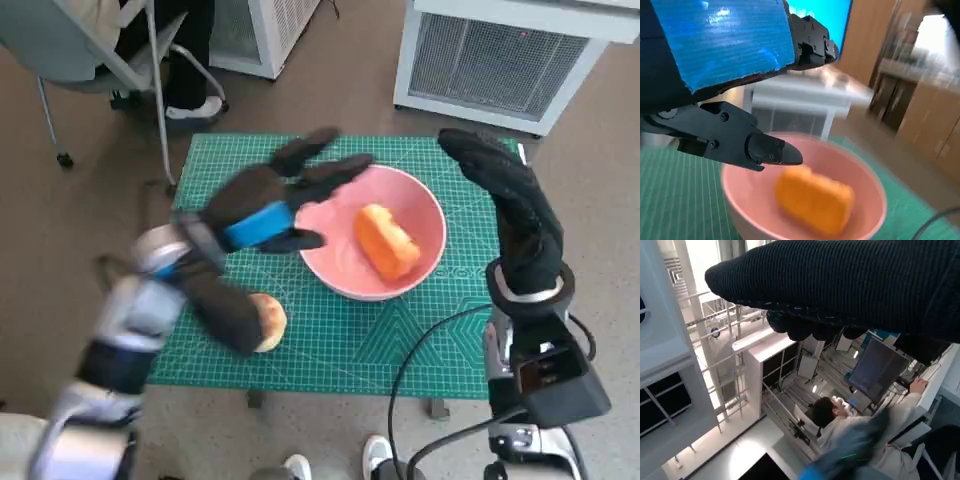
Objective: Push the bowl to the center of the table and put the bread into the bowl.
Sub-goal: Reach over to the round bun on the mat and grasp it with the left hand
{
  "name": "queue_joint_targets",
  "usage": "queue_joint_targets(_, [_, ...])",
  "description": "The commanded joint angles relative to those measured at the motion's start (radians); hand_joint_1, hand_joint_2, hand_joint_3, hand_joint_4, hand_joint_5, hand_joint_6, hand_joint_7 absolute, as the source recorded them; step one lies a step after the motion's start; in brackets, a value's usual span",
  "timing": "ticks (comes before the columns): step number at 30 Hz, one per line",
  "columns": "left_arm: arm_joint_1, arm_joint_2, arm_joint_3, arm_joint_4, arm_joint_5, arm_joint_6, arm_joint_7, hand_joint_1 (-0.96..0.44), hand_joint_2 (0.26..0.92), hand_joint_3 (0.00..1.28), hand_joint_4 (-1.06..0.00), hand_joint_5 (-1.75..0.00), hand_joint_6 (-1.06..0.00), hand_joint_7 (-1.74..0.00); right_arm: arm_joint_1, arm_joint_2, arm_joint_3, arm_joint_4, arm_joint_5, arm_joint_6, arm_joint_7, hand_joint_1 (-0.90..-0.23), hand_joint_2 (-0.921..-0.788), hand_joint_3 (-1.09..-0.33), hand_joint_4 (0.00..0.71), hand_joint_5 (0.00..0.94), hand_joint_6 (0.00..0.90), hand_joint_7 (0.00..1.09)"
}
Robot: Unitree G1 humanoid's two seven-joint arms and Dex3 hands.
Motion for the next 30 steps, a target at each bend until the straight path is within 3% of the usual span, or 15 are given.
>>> queue_joint_targets(1, [0.131, 0.067, 0.088, -0.124, -0.055, -0.044, 0.004, -0.35, 0.921, 0.07, -0.27, -0.03, -0.44, -0.07, 0.026, -0.002, 0.007, -0.011, -0.009, 0.011, -0.009, -0.62, -0.921, -0.818, 0.266, 0.0, -0.001, 0.61])
queue_joint_targets(7, [0.283, 0.143, 0.164, -0.198, -0.124, -0.061, -0.038, -0.36, 0.921, 0.05, -0.37, -0.04, -0.52, -0.08, 0.028, -0.003, 0.011, -0.02, -0.003, 0.018, -0.008, -0.619, -0.921, -0.819, 0.266, 0.0, -0.001, 0.61])
queue_joint_targets(14, [0.402, 0.197, 0.194, -0.24, -0.174, -0.026, -0.109, -0.34, 0.921, 0.04, -0.38, -0.02, -0.51, -0.06, 0.019, -0.004, 0.013, -0.004, 0.004, 0.019, -0.003, -0.619, -0.921, -0.819, 0.266, 0.0, -0.001, 0.61])
queue_joint_targets(22, [0.457, 0.205, 0.177, -0.246, -0.16, 0.026, -0.156, -0.33, 0.918, 0.01, -0.33, 0.0, -0.46, -0.02, 0.006, -0.005, 0.017, 0.022, 0.012, 0.021, 0.002, -0.613, -0.921, -0.818, 0.267, 0.001, -0.001, 0.61])
queue_joint_targets(30, [0.441, 0.186, 0.117, -0.218, -0.148, 0.096, -0.205, -0.26, 0.919, 0.01, -0.28, 0.0, -0.42, 0.0, -0.002, -0.01, 0.023, 0.037, 0.025, 0.022, 0.013, -0.615, -0.921, -0.815, 0.27, 0.002, -0.001, 0.59])
